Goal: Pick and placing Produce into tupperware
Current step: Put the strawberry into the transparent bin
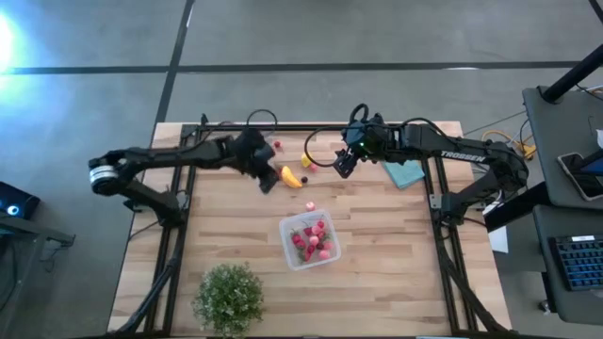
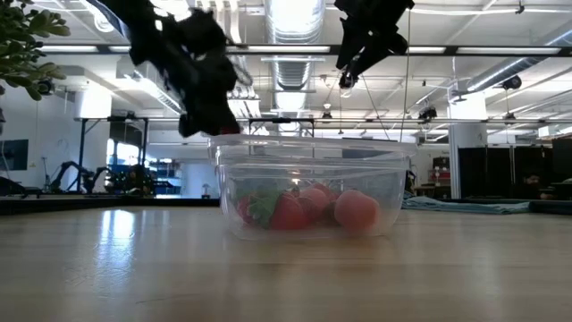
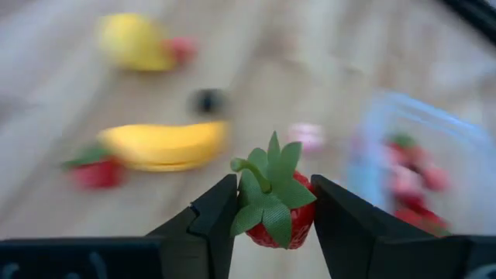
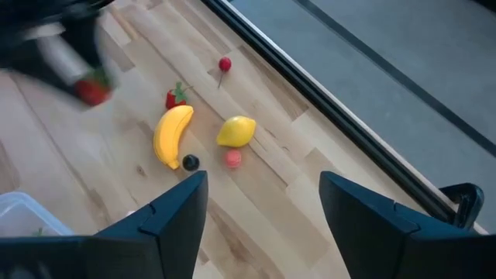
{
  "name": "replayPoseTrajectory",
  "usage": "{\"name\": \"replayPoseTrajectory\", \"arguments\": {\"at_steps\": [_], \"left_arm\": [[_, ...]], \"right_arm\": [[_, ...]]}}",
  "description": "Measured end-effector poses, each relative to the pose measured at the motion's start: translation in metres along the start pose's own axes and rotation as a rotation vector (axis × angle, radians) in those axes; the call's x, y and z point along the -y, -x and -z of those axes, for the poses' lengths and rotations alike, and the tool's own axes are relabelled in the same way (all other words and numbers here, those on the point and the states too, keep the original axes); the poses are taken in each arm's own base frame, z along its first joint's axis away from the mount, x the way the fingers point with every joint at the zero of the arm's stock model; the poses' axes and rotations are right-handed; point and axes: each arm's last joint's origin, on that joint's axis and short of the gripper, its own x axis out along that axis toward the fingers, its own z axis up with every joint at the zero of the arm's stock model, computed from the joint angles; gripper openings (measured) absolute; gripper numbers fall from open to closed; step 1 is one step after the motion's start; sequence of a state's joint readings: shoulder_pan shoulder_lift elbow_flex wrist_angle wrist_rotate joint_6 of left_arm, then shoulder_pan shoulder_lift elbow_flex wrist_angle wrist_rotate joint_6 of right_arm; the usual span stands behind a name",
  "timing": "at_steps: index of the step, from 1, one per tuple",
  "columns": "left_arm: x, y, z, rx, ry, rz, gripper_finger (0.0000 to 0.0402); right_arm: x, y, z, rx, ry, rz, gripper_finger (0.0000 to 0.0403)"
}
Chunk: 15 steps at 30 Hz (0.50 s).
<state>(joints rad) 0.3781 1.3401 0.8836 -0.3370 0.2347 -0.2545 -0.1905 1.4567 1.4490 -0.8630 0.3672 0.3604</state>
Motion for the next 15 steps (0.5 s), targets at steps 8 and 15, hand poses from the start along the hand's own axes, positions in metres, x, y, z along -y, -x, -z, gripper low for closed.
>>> {"name": "replayPoseTrajectory", "arguments": {"at_steps": [8, 15], "left_arm": [[0.086, -0.007, 0.025, -0.002, -0.27, 0.23, 0.0131], [0.114, -0.038, 0.043, -0.087, -0.229, 0.254, 0.0131]], "right_arm": [[0.001, -0.001, 0.006, -0.052, -0.045, 0.012, 0.0238], [0.0, 0.0, 0.014, -0.127, -0.029, 0.026, 0.0246]]}}
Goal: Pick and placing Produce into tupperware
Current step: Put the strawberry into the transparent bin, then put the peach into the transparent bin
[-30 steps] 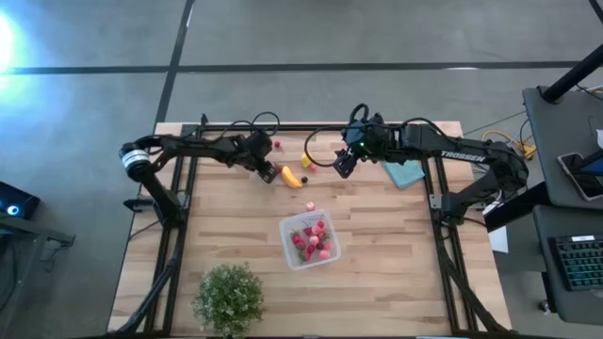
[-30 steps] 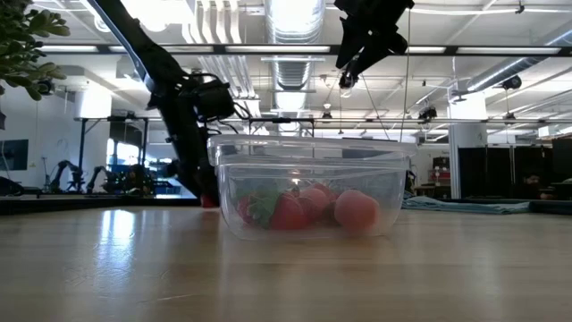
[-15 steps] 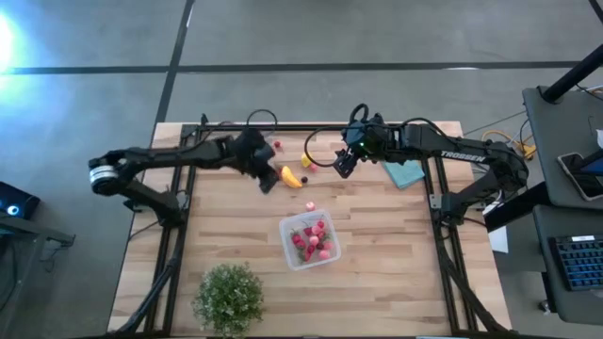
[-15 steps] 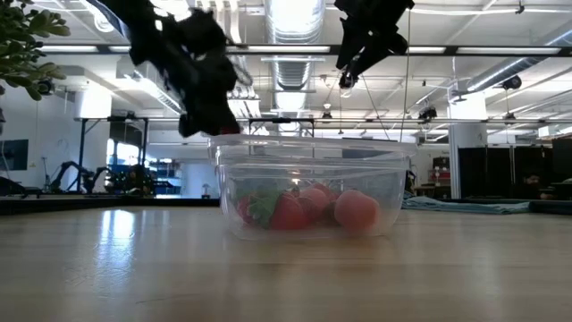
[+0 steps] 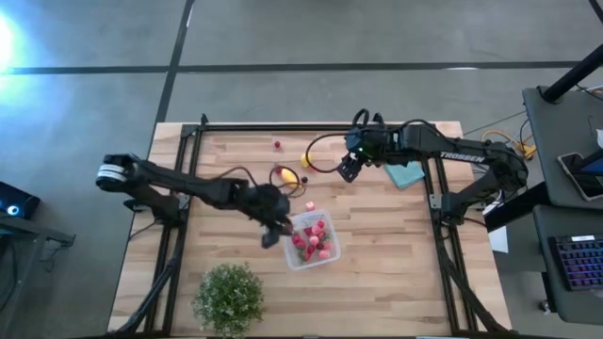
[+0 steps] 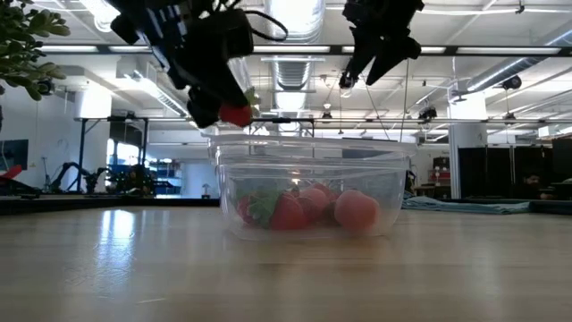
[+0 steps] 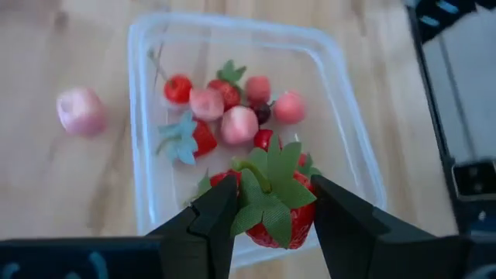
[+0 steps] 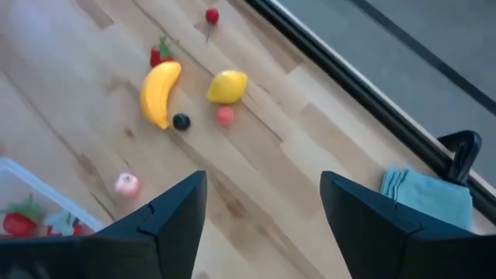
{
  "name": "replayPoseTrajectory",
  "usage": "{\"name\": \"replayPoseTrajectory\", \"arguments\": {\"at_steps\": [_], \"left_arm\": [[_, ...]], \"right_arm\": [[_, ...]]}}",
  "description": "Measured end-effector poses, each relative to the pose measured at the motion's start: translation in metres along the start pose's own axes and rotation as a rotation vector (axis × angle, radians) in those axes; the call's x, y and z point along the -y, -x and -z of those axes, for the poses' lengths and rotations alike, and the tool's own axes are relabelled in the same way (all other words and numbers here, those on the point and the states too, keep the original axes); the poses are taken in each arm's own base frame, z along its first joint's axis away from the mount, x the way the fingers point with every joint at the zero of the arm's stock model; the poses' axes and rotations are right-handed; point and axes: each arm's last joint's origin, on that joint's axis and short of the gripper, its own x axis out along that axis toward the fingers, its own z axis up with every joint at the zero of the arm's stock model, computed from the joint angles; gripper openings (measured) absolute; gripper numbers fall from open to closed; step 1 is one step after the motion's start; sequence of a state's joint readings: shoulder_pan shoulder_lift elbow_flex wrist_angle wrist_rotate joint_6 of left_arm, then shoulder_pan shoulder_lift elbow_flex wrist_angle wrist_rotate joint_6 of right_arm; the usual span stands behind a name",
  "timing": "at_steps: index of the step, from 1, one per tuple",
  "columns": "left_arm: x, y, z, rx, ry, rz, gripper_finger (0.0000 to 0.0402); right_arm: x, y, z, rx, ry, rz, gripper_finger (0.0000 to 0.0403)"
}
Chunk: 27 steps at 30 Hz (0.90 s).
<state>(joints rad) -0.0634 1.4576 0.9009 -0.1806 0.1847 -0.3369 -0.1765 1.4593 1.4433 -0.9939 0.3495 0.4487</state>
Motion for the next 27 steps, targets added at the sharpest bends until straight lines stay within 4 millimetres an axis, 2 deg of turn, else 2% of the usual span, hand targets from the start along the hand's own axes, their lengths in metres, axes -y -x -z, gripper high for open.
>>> {"name": "replayPoseTrajectory", "arguments": {"at_steps": [4, 7, 11, 15, 20, 27], "left_arm": [[-0.001, -0.023, 0.0, -0.027, 0.175, -0.004, 0.0135], [0.002, -0.035, -0.006, -0.031, 0.255, -0.005, 0.0155], [0.004, -0.04, -0.015, -0.008, 0.272, -0.026, 0.0196], [0.008, -0.037, -0.025, 0.018, 0.306, -0.025, 0.0239], [0.011, -0.01, -0.03, 0.026, 0.299, -0.04, 0.0266], [-0.001, 0.047, -0.018, 0.065, 0.298, -0.264, 0.0269]], "right_arm": [[-0.003, 0.002, 0.001, 0.003, 0.071, -0.017, 0.0254], [-0.004, 0.002, 0.002, 0.001, 0.12, -0.023, 0.0261], [-0.004, 0.002, 0.002, 0.0, 0.138, -0.024, 0.0269], [-0.006, -0.004, 0.004, -0.021, 0.171, -0.031, 0.0277], [-0.013, -0.026, 0.011, -0.097, 0.297, -0.049, 0.028], [-0.03, -0.081, 0.021, -0.139, 0.408, -0.171, 0.0269]]}}
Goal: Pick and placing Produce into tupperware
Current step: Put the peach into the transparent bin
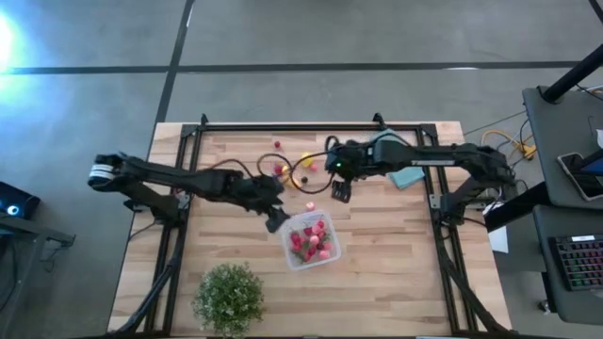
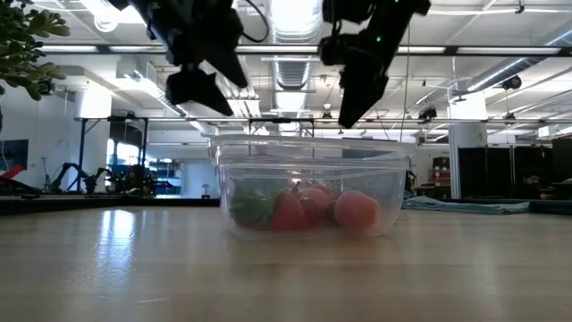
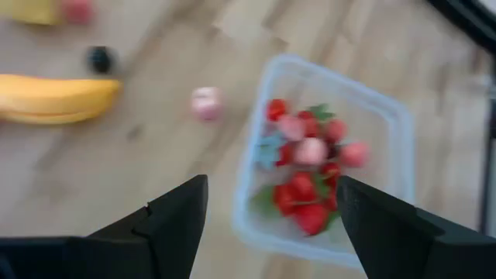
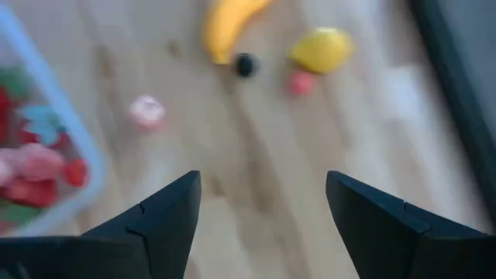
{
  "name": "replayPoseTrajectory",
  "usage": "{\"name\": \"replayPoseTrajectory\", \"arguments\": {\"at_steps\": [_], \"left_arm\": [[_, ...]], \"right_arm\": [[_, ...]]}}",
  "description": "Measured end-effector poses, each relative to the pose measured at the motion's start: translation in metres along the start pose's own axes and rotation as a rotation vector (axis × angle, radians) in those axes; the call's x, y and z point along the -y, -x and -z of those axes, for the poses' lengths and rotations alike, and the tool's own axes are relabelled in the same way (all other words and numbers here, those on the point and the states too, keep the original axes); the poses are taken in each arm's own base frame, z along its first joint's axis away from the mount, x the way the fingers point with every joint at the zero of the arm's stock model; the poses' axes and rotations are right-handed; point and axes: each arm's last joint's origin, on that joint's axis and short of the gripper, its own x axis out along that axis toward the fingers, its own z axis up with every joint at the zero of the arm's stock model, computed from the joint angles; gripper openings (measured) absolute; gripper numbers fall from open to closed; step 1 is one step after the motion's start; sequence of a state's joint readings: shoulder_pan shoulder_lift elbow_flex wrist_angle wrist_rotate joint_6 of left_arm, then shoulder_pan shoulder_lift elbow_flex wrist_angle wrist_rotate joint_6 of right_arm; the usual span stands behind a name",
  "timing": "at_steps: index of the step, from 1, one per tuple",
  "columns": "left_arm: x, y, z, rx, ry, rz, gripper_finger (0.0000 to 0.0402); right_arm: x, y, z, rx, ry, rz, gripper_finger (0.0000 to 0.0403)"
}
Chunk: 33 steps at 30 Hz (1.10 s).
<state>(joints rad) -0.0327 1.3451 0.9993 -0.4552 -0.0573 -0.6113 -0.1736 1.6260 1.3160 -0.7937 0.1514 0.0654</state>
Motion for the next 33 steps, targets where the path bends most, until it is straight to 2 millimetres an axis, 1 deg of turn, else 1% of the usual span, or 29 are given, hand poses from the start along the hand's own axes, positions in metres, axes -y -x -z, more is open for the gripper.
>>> {"name": "replayPoseTrajectory", "arguments": {"at_steps": [3, 7, 12, 14, 17, 21, 27, 33], "left_arm": [[-0.02, 0.012, 0.003, 0.014, 0.014, -0.057, 0.0269], [-0.049, 0.023, 0.012, 0.051, 0.069, -0.173, 0.0269], [-0.071, 0.032, 0.026, 0.103, 0.096, -0.257, 0.0269], [-0.078, 0.034, 0.032, 0.105, 0.104, -0.273, 0.0269], [-0.086, 0.036, 0.038, 0.113, 0.121, -0.288, 0.0269], [-0.093, 0.037, 0.043, 0.111, 0.135, -0.304, 0.0269], [-0.097, 0.035, 0.049, 0.1, 0.143, -0.314, 0.0269], [-0.098, 0.033, 0.051, 0.089, 0.148, -0.32, 0.0269]], "right_arm": [[0.003, -0.023, -0.003, -0.035, -0.084, -0.112, 0.0267], [0.011, -0.047, -0.007, -0.085, -0.259, -0.144, 0.0267], [0.016, -0.073, -0.016, -0.165, -0.52, -0.237, 0.0265], [0.014, -0.082, -0.019, -0.207, -0.577, -0.294, 0.0265], [0.009, -0.094, -0.025, -0.255, -0.624, -0.352, 0.0265], [-0.001, -0.104, -0.032, -0.299, -0.65, -0.363, 0.0265], [-0.015, -0.11, -0.033, -0.355, -0.679, -0.35, 0.0265], [-0.028, -0.114, -0.031, -0.362, -0.697, -0.321, 0.0261]]}}
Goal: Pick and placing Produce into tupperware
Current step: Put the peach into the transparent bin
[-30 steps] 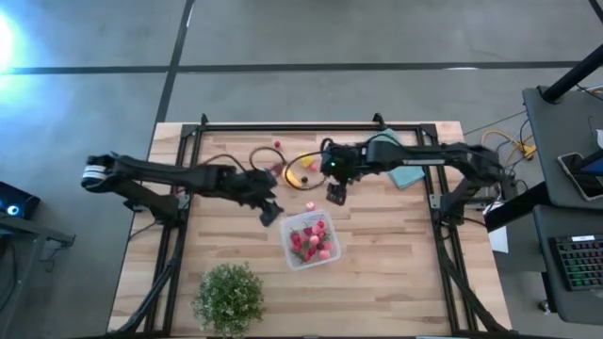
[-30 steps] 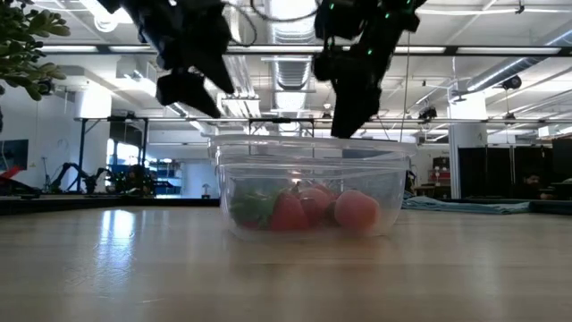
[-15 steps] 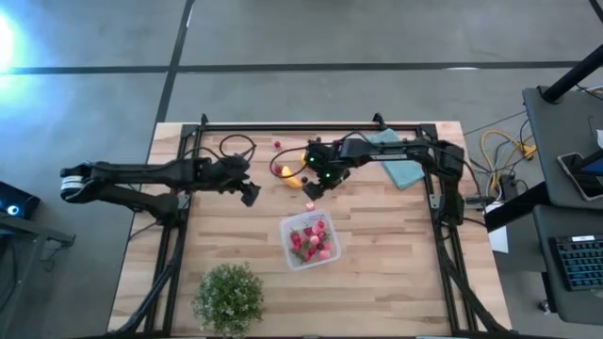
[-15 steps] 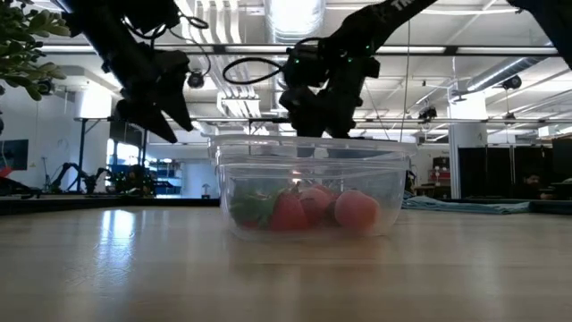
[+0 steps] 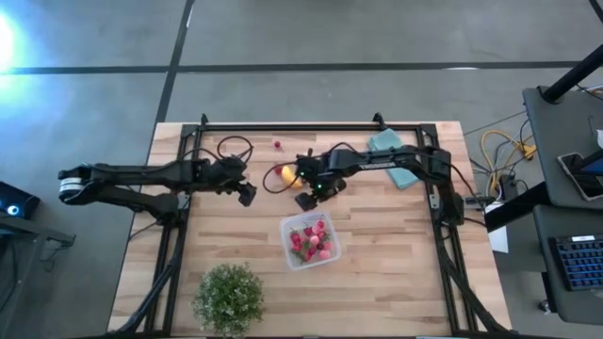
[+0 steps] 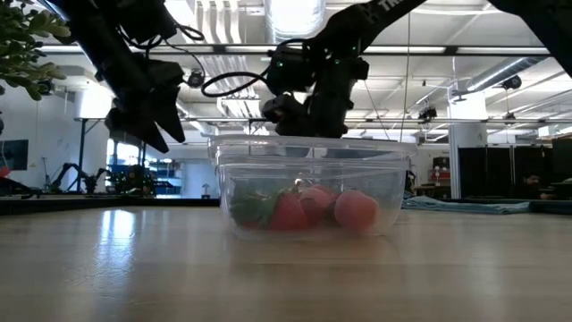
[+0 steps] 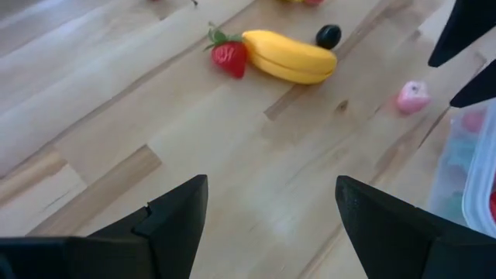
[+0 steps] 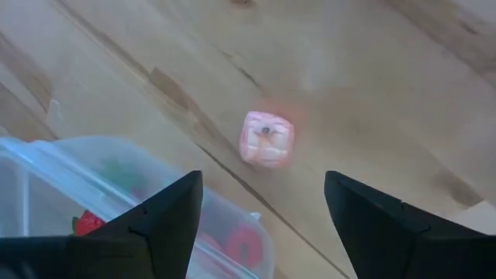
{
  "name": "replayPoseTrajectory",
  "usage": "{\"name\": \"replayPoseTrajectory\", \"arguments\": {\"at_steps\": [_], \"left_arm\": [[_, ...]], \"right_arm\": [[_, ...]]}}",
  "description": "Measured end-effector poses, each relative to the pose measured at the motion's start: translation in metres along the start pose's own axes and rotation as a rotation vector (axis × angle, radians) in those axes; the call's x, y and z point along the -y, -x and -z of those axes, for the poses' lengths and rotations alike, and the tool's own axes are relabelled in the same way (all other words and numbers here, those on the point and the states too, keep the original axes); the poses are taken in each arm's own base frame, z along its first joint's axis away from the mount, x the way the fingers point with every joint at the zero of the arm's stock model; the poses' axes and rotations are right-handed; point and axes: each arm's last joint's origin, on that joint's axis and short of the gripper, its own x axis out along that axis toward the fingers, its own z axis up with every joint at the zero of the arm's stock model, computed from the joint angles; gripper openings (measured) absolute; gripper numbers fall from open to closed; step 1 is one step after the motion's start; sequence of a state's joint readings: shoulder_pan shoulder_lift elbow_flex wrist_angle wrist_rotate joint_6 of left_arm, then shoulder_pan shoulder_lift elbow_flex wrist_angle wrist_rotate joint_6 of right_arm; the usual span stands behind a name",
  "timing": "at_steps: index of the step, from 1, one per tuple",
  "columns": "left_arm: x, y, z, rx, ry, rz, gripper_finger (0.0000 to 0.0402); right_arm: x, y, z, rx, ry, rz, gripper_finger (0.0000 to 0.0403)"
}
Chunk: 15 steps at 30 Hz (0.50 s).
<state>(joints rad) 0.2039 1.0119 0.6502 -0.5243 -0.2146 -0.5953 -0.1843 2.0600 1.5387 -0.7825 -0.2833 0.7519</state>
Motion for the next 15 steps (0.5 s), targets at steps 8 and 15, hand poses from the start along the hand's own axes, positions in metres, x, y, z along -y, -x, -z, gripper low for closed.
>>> {"name": "replayPoseTrajectory", "arguments": {"at_steps": [8, 15], "left_arm": [[0.001, 0.0, -0.001, 0.011, 0.003, 0.007, 0.0269], [0.001, 0.0, -0.001, 0.011, 0.003, 0.008, 0.0269]], "right_arm": [[0.001, -0.016, -0.003, -0.002, -0.009, 0.032, 0.0235], [-0.005, -0.021, -0.012, 0.031, 0.018, 0.015, 0.0232]]}}
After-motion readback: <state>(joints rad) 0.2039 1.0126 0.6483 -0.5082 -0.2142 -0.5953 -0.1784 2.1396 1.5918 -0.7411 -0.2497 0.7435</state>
